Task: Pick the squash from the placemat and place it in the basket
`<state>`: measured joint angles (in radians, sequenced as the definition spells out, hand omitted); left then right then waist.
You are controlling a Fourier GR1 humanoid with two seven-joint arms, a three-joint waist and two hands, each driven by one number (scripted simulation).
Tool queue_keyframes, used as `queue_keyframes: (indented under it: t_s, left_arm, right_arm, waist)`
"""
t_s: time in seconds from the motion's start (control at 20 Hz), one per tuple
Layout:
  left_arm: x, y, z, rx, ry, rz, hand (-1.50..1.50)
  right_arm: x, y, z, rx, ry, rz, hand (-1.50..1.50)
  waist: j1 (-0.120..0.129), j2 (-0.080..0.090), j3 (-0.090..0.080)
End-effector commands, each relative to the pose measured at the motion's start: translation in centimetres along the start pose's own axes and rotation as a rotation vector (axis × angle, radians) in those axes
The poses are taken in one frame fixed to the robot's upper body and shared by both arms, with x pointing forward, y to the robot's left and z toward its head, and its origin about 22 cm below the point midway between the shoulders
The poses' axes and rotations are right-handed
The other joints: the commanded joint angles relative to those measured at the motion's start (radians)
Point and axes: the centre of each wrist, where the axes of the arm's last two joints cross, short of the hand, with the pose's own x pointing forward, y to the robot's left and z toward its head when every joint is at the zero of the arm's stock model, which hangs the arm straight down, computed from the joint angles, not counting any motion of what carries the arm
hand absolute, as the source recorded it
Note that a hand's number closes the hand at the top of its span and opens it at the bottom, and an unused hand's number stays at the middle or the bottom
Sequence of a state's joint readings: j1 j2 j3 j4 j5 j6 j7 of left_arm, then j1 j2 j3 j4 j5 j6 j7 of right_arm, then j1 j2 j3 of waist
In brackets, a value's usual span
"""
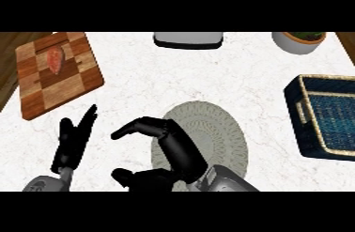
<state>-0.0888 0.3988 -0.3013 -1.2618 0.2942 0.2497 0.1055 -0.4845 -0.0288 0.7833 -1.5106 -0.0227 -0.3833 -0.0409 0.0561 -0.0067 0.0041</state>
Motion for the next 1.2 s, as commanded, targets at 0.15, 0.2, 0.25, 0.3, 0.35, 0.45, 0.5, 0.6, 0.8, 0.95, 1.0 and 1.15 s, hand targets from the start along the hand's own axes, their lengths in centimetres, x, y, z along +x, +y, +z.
queue_keyframes:
  t_s: [0.15, 0.2, 0.25, 0.3, 0.35, 0.45, 0.5, 0.6, 0.8, 0.95, 1.0, 1.15]
  left_arm:
    - [-3.4, 0.6, 1.7, 0.011, 0.185, 0.057, 0.00]
    - [-3.6, 0.9, 2.0, 0.024, 0.177, 0.035, 0.00]
    - [-4.6, 1.2, 2.5, 0.032, 0.202, 0.049, 0.00]
    - [-4.1, 1.8, 2.2, 0.044, 0.197, 0.056, 0.00]
    - [-4.5, 2.2, 3.1, 0.028, 0.205, 0.051, 0.00]
    - [-4.7, 2.0, 3.0, 0.047, 0.221, 0.070, 0.00]
    - [-4.5, 2.7, 3.3, 0.055, 0.202, 0.057, 0.00]
    - [-5.3, 2.1, 3.7, 0.053, 0.220, 0.076, 0.00]
    - [-4.9, 1.9, 3.9, 0.048, 0.202, 0.088, 0.00]
    - [-4.0, 2.3, 3.4, 0.043, 0.191, 0.088, 0.00]
    - [-3.4, 2.9, 3.1, 0.048, 0.190, 0.095, 0.00]
    - [-4.3, 2.1, 3.7, 0.043, 0.197, 0.090, 0.00]
  right_arm:
    - [-1.3, 2.0, -0.9, -0.049, 0.122, 0.436, -1.50]
    - [-1.8, 0.9, -1.3, -0.066, 0.147, 0.532, -1.50]
    - [-1.5, -1.3, -2.4, -0.089, 0.162, 0.625, -1.50]
    - [-0.9, -1.3, -2.7, -0.083, 0.195, 0.666, -1.50]
    - [-0.3, -1.7, -3.3, -0.078, 0.217, 0.726, -1.50]
    - [1.9, -2.0, -4.0, -0.039, 0.246, 0.819, -1.50]
    - [3.3, -2.8, -4.7, -0.031, 0.268, 0.865, -1.50]
    - [6.1, -1.8, -5.0, 0.024, 0.280, 0.919, -1.50]
    - [11.1, -2.5, -5.5, 0.117, 0.378, 1.020, -1.50]
    - [13.3, -2.6, -5.6, 0.264, 0.498, 1.039, -1.50]
    - [13.9, -2.5, -5.2, 0.298, 0.528, 1.061, -1.50]
    - [15.9, -2.9, -4.4, 0.364, 0.587, 1.096, -1.50]
  waist:
    - [-0.062, -0.023, -0.012]
    - [-0.068, -0.028, -0.013]
    - [-0.077, -0.031, -0.015]
    - [-0.090, -0.033, -0.014]
    - [-0.076, -0.037, -0.013]
    - [-0.101, -0.038, -0.012]
    - [-0.098, -0.040, -0.011]
    - [-0.106, -0.042, -0.012]
    - [-0.103, -0.032, -0.008]
    - [-0.102, -0.022, -0.008]
    - [-0.108, -0.022, -0.008]
    - [-0.107, -0.020, -0.007]
